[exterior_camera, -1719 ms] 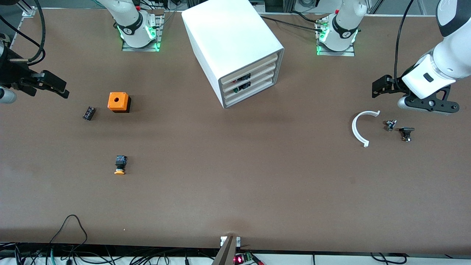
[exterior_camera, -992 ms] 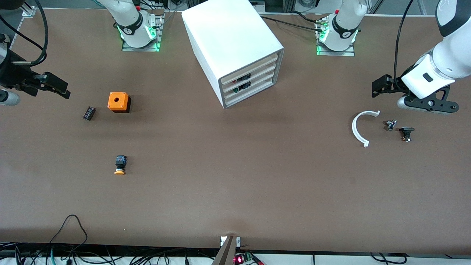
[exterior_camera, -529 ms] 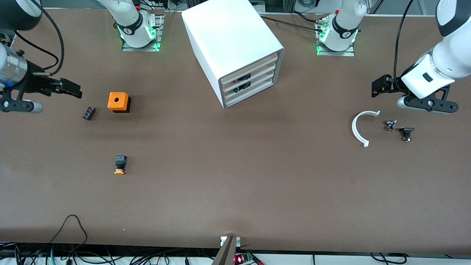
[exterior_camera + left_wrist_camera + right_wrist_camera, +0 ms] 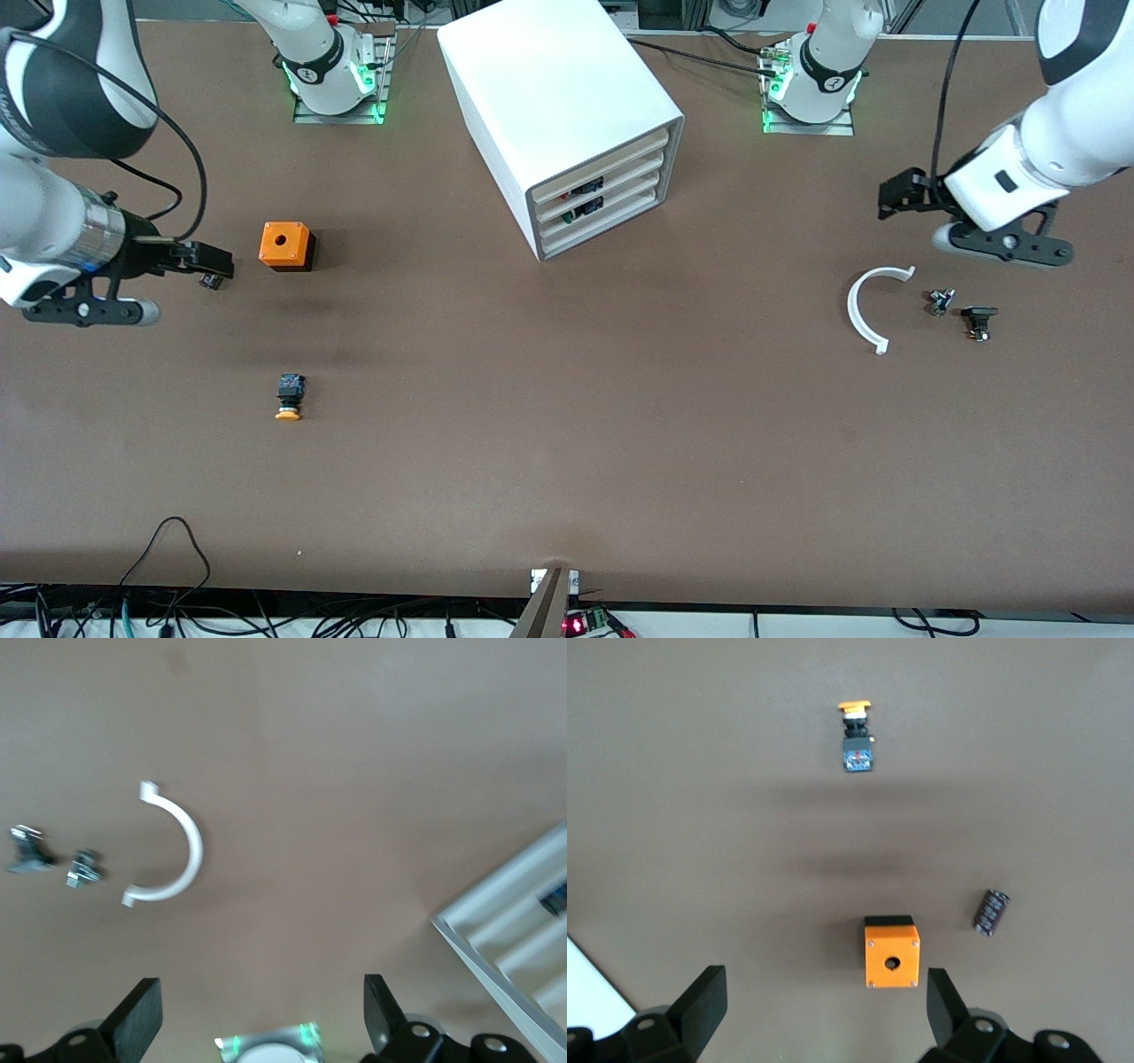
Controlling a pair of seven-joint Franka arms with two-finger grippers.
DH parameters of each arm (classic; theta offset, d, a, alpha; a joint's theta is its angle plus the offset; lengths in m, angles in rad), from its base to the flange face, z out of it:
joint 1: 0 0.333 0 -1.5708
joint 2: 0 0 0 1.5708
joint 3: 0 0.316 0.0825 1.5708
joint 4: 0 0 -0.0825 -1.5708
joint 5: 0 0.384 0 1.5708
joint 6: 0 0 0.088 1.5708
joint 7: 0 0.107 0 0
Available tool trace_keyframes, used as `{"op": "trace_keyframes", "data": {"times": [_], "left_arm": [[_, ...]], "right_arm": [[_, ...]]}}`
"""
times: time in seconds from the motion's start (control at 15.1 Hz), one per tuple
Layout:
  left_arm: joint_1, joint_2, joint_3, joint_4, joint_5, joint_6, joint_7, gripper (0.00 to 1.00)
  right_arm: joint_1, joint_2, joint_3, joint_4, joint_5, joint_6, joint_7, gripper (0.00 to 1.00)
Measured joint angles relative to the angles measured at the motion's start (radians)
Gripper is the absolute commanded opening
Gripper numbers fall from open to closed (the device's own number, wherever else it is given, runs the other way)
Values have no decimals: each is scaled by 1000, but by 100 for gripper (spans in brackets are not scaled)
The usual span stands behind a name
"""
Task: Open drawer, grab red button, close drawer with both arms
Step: 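Move the left gripper toward the cabinet drawer while the right gripper advances, then grasp the white cabinet's drawer front with the left gripper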
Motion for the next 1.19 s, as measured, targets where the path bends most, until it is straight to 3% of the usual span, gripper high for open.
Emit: {"op": "trace_keyframes", "data": {"times": [0.2,0.33,0.53,0.86,1.19], "left_arm": [[-10,1,-19,0,-74,-130,0,100],[-11,15,-34,-2,-113,-156,0,100],[-13,75,-48,-9,-264,-153,8,99],[-13,133,-53,-131,-497,27,188,99],[-13,136,-104,-300,-687,252,365,99]], "right_arm": [[3,42,0,2,0,44,0,100],[5,49,1,10,0,47,2,100],[30,61,2,33,4,48,50,100],[54,76,3,49,103,48,146,100],[133,79,5,67,112,54,286,100]]}}
